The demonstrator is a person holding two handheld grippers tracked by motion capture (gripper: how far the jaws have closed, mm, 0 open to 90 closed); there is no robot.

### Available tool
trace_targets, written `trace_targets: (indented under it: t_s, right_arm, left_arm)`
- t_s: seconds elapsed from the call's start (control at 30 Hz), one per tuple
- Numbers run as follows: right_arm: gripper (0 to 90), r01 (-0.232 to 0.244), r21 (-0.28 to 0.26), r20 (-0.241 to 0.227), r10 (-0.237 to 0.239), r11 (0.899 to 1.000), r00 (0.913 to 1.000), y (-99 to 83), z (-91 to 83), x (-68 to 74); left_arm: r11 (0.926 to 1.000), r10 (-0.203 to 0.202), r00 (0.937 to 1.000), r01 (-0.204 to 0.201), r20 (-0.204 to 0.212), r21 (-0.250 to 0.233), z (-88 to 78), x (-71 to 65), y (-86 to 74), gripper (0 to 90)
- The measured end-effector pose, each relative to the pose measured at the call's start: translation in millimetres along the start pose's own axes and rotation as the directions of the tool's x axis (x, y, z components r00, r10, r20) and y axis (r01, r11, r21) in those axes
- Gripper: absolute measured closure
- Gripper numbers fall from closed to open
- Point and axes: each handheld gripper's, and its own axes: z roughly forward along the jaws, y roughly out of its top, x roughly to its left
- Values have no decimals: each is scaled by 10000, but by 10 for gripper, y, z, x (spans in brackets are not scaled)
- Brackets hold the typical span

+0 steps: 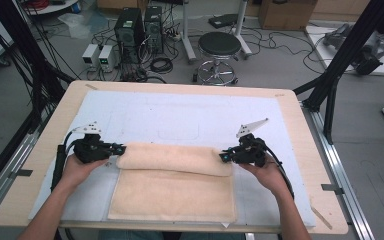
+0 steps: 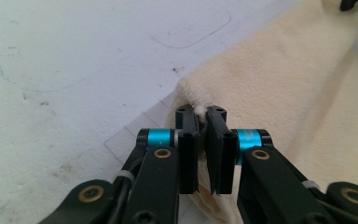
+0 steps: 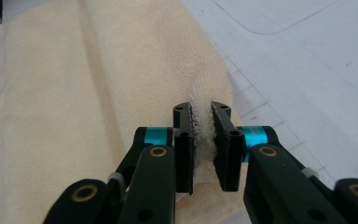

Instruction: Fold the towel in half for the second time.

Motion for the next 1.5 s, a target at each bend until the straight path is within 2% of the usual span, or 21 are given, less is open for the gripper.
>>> trace_targets:
  t_s: [0.1, 0.2, 0.3, 0.4, 0.57, 0.73, 0.87, 1.03, 1.2, 1.3, 1.4, 1.47, 1.5]
  right_arm:
    - [817, 188, -206, 11, -188, 9996, 9998, -22, -69, 102]
    - [819, 407, -392, -4, -407, 9984, 9992, -61, -139, 215]
    - [819, 694, -672, -6, -696, 9953, 9976, -114, -190, 329]
    - [820, 962, -732, 20, -964, 9927, 9953, -181, -224, 465]
    - [823, 1099, -615, -45, -1104, 9920, 9939, -325, -261, 627]
    - [823, 1390, -609, 50, -1389, 9884, 9903, -415, -325, 782]
    - [823, 1585, -610, -22, -1590, 9855, 9873, -462, -358, 890]
    - [823, 1823, -480, -128, -1831, 9821, 9830, -512, -364, 980]
    - [808, 1818, -347, -441, -1833, 9827, 9821, -580, -343, 1042]
    - [738, 1921, -201, -533, -1929, 9812, 9798, -595, -350, 1066]
    - [679, 1851, -333, -727, -1871, 9821, 9796, -582, -370, 1050]
    - [646, 1719, -462, -731, -1750, 9840, 9819, -557, -379, 1034]
    - [633, 1760, -505, -685, -1792, 9831, 9814, -543, -375, 1022]
  left_arm:
    - [9995, 247, 9997, -245, 70, -211, -120, -84, -46, 849]
    - [9976, 656, 9978, -653, 130, -250, -218, -197, -106, 853]
    - [9961, 847, 9963, -842, 159, -264, -305, -295, -194, 858]
    - [9945, 1038, 9944, -1034, 218, -183, -394, -411, -300, 858]
    - [9894, 1450, 9887, -1447, 383, -111, -524, -627, -428, 860]
    - [9811, 1918, 9807, -1927, 389, 196, -577, -779, -501, 861]
    - [9798, 1973, 9795, -1984, 409, 235, -622, -848, -567, 861]
    - [9733, 2208, 9741, -2233, 488, 539, -650, -919, -661, 861]
    - [9734, 2135, 9728, -2197, 903, 654, -683, -949, -734, 849]
    - [9769, 1943, 9733, -2032, 1219, 657, -708, -954, -746, 747]
    - [9805, 1821, 9760, -1894, 1195, 530, -721, -957, -734, 683]
    - [9797, 1871, 9760, -1938, 1118, 517, -709, -936, -707, 665]
    - [9816, 1784, 9781, -1844, 1075, 495, -689, -928, -694, 656]
